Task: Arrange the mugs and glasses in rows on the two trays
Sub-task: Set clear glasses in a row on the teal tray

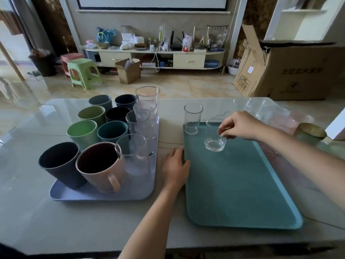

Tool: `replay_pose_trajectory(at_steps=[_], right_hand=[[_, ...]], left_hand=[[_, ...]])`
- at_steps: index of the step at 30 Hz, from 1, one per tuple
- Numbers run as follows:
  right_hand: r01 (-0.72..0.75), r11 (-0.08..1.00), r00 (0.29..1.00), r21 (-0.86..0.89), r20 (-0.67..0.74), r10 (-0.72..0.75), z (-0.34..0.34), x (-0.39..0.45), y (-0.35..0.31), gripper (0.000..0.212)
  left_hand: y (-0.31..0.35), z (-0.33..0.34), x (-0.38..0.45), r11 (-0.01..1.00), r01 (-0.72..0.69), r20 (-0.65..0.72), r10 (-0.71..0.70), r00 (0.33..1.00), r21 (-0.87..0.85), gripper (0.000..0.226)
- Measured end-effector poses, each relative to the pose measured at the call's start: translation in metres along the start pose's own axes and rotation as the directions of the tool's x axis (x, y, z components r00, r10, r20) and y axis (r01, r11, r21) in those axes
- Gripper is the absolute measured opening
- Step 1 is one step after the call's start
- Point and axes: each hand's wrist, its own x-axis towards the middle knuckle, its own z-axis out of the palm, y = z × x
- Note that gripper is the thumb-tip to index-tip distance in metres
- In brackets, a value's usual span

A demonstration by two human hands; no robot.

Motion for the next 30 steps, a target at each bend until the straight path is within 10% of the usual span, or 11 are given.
replay_pose_trajectory(at_steps=[25, 30], right_hand=[[0.046, 0.986, 0.981, 0.157, 0.18, -0.074, 0.029, 0.014, -0.03, 0.031], [-0.032, 0.952, 0.996, 0.306, -0.075, 0.058, -0.007, 0.02, -0.002, 0.023]], left_hand=[[-0.011, 0.008, 0.011, 0.994, -0.105, -0.105, 0.106, 0.989, 0.017, 0.044], [-0.014, 0.008, 0.017, 0.997, -0.072, -0.095, 0.069, 0.993, -0.022, 0.039]])
